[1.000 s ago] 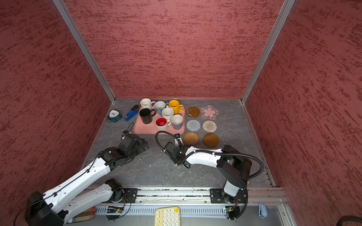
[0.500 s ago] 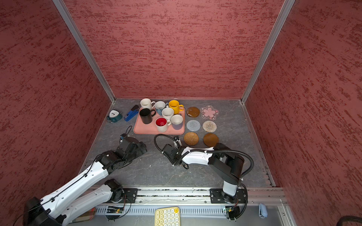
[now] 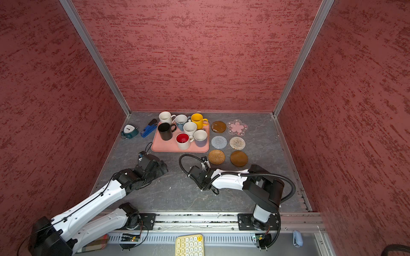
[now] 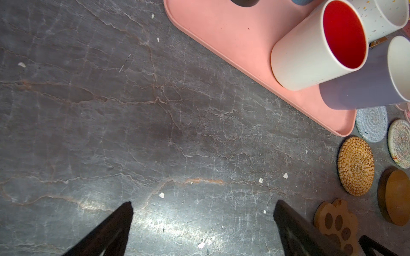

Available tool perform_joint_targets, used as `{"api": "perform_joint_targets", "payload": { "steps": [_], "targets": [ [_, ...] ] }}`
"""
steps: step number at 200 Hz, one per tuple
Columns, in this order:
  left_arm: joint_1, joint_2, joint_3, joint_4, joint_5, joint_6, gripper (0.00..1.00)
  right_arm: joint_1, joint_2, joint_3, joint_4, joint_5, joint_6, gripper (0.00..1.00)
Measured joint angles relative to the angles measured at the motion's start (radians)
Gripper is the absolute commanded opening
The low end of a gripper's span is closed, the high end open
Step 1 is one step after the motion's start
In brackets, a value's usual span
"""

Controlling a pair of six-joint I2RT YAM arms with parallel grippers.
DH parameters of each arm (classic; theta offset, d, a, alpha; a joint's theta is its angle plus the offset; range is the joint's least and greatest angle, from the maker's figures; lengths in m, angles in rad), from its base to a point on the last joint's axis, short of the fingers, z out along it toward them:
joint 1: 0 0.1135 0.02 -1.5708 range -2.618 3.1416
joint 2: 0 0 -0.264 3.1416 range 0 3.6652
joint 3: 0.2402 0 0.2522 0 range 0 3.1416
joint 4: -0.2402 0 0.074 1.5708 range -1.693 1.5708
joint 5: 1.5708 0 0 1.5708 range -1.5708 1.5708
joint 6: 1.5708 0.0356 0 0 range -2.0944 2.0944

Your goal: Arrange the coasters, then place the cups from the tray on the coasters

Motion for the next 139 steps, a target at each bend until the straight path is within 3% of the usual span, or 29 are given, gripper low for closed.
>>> {"api": "perform_joint_targets", "payload": {
  "steps": [139],
  "targets": [
    [-0.038, 0.065, 0.028, 0.019, -0.001, -0.01, 1.0, -0.059, -0.134, -0.139, -0.005, 0.009, -0.004, 0.99]
  ]
}}
